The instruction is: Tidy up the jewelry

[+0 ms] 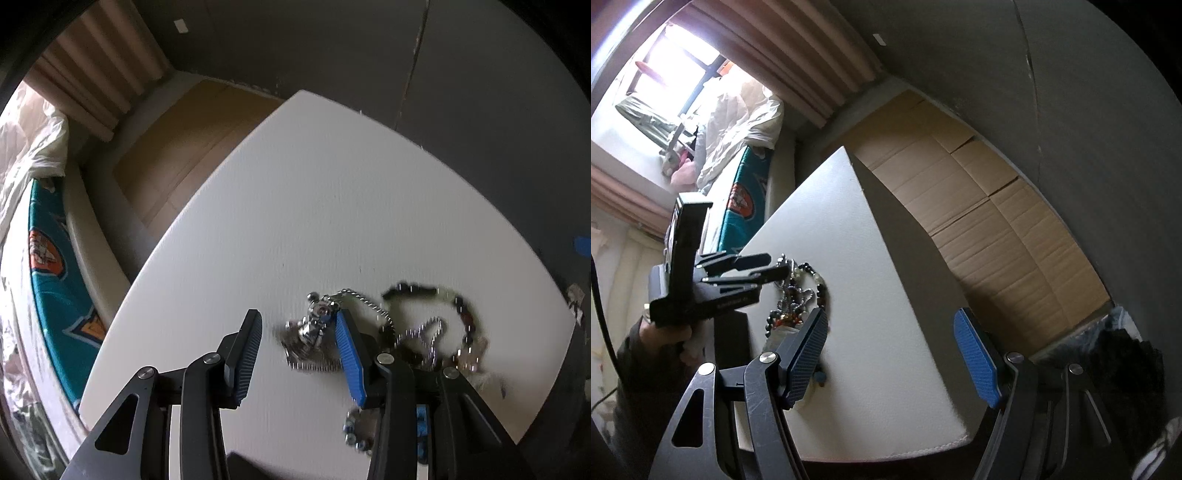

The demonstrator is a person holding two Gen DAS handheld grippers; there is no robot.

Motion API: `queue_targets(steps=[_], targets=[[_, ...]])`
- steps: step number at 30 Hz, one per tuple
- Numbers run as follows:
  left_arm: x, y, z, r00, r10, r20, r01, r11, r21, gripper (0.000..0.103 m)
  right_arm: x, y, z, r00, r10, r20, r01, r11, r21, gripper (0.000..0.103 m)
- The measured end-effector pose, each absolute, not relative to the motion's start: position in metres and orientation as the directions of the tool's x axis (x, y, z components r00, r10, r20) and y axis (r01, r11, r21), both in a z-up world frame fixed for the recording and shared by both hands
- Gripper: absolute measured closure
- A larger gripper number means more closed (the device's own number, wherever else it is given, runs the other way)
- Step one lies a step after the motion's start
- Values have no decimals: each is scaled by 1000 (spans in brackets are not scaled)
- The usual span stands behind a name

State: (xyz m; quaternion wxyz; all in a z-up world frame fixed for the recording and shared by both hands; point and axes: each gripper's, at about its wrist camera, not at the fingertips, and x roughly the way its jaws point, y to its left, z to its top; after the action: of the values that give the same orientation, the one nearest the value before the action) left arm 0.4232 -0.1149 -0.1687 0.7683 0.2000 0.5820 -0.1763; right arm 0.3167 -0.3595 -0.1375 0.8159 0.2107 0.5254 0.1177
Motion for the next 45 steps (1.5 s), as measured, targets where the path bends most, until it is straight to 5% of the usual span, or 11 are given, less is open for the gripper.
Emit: queue_targets(steps=[4,8,17,36,40,42,43,45], targets=[[420,-109,-169,241,-114,-964,498,867,22,82,313,-363,-135,426,405,-809,38,885,464,32],[411,-105,-167,242,-118,-963,476,879,12,88,311,-363,-134,425,408,-808,43,883,468,32],[379,-66,-114,321,-228,-919,338,934,-114,88,309,-334,-129,395,454,-799,-29,875,483,32],[307,-18,-10,528,-231,-817,220,967,-131,88,329,-225,-148,251,404,-880,-182,912,367,39],[297,-10,11,564,-224,-795,212,969,-123,88,333,-210,-156,218,348,-912,-203,930,306,53],[289,-7,24,589,-220,-778,207,971,-118,88,335,-208,-162,180,344,-921,-195,931,310,90],[284,-5,31,604,-220,-766,200,972,-121,88,334,-209,-163,165,359,-919,-190,926,327,99],[276,0,44,630,-228,-743,196,972,-132,88,329,-211,-154,197,370,-908,-198,922,333,99]])
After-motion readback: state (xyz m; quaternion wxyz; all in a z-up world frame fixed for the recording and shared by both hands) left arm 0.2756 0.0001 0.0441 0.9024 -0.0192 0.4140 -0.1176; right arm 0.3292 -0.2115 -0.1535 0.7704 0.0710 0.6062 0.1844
